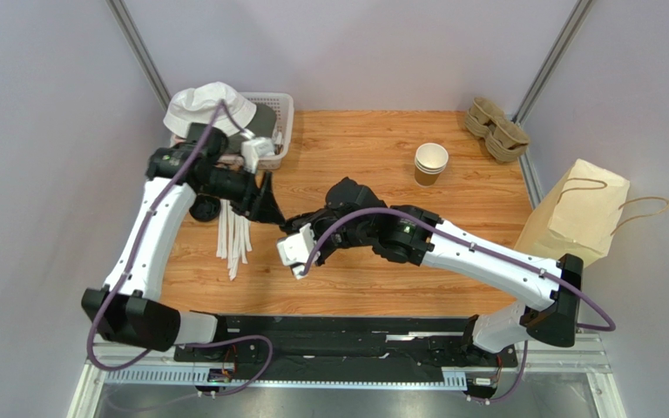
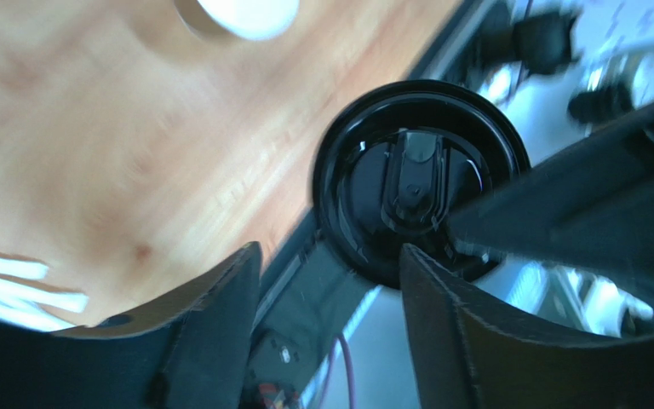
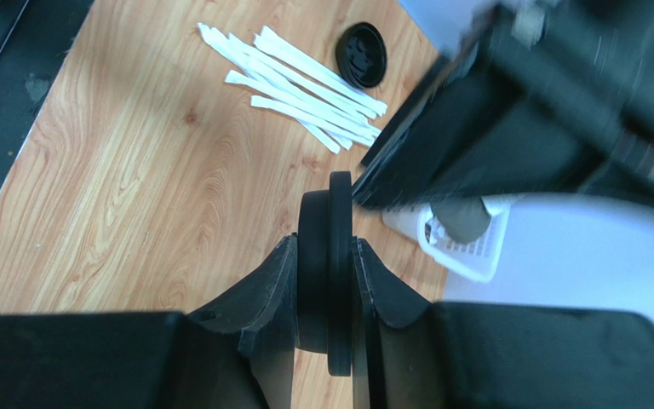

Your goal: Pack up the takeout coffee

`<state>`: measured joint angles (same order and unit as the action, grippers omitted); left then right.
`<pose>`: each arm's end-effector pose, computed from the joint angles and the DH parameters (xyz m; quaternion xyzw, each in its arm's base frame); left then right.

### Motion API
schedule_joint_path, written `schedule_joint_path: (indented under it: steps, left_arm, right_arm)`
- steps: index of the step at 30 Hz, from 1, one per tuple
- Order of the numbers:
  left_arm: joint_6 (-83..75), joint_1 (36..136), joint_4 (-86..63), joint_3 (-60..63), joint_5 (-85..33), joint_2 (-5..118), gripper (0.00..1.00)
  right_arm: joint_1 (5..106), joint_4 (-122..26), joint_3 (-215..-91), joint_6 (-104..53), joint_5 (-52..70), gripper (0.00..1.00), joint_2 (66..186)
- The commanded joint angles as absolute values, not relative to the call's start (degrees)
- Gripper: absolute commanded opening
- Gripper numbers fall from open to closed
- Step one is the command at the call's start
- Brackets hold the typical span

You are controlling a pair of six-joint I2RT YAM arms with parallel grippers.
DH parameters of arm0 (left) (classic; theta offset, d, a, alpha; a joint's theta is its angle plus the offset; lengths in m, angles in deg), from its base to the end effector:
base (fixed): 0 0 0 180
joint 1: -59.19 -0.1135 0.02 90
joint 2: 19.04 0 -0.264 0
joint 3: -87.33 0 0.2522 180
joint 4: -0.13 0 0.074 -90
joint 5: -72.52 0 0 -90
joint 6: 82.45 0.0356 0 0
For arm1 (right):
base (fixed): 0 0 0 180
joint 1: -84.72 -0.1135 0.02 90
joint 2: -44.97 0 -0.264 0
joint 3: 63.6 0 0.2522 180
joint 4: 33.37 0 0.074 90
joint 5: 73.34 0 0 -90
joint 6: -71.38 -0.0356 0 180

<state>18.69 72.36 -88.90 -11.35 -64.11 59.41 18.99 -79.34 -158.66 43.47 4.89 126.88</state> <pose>0.2272 -0.0797 0.3676 0.2612 0.8671 -0.3920 0.1620 0.1249 0.2946 0.3733 -0.8060 0.3401 0.1051 0.4729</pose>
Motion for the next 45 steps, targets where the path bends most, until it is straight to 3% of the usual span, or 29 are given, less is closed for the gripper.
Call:
schedule_joint_path:
  steps: [1, 5, 8, 9, 16, 21, 29, 33, 36, 45]
  left_arm:
    - [18.8, 60.8, -78.7, -11.1, -76.6, 47.3, 0.85]
    - [20.7, 57.3, -64.6, -3.3, -79.5, 37.4, 0.86]
    - [28.6, 57.3, -59.7, 3.1, -81.7, 29.1, 0.99]
    - [30.5, 57.3, -57.7, 4.5, -81.6, 26.1, 0.99]
    - [29.2, 62.3, -57.6, 5.8, -87.4, 27.8, 0.99]
    - [24.6, 69.6, -53.9, 6.1, -80.0, 30.0, 0.94]
    - [17.7, 77.8, -51.4, 7.1, -79.8, 33.3, 0.80]
    - [17.0, 81.2, -51.4, 8.0, -79.0, 34.0, 0.79]
    - [16.3, 82.7, -51.2, 8.4, -77.6, 35.0, 0.75]
    - [4.6, 82.9, -42.9, 10.8, -76.5, 37.2, 0.28]
  right_arm:
    - [21.2, -82.2, -165.9, 29.1, 7.3, 0.03, 126.4]
    - [23.2, -86.2, -169.8, 19.2, 3.4, 0.04, 125.8]
    - [26.0, -89.7, -172.1, 12.0, -2.6, 0.06, 126.0]
    - [27.1, -90.6, -172.5, 10.5, -4.4, 0.06, 126.1]
    - [32.0, -90.5, -173.3, 1.0, -17.9, 0.08, 125.0]
    - [32.0, -91.2, -173.2, -1.3, -22.7, 0.08, 124.9]
    - [31.9, -90.6, -173.7, -2.3, -23.1, 0.08, 125.1]
    - [32.2, -90.5, -173.4, -2.4, -22.1, 0.08, 125.3]
    - [32.4, -90.1, -173.7, -3.3, -22.9, 0.08, 125.3]
    - [36.1, -88.1, -174.0, -8.9, -23.4, 0.14, 125.0]
